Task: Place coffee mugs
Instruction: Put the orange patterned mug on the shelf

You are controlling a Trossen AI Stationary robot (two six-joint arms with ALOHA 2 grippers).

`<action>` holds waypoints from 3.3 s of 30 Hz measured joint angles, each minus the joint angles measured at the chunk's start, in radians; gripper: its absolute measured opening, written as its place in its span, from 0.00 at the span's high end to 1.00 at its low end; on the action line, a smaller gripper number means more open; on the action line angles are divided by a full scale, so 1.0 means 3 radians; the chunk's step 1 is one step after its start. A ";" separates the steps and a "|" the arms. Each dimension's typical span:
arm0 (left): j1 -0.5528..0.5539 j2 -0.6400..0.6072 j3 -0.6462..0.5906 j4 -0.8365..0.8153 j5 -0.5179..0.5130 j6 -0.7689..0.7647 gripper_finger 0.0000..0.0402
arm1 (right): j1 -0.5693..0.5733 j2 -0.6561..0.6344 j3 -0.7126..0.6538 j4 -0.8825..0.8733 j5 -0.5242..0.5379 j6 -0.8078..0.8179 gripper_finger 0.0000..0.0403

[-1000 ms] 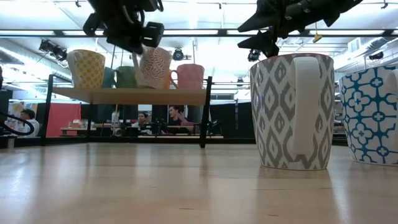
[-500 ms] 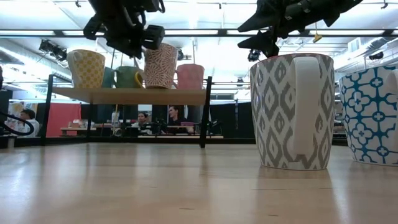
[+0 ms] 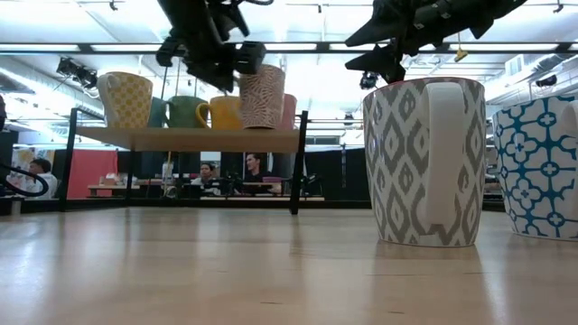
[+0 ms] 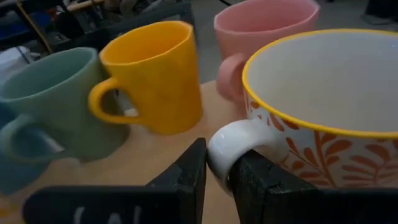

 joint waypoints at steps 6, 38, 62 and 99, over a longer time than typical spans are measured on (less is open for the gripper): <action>0.0096 0.0000 0.0000 0.0433 0.0025 0.0348 0.84 | 0.0000 0.0000 0.0000 0.0000 0.0000 0.0000 0.51; 0.0428 0.0019 0.0000 0.0810 0.0635 0.0569 0.84 | 0.0001 0.0000 0.0001 -0.0001 -0.0001 -0.0001 0.50; 0.0428 0.0018 0.0000 0.0858 0.0658 0.0569 0.83 | 0.0015 0.0592 0.0000 0.1149 0.0244 -0.0511 0.51; 0.0425 0.0015 0.0000 0.0853 0.0721 0.0573 0.83 | -0.0349 0.1483 0.0000 0.2491 0.0344 -0.0569 0.51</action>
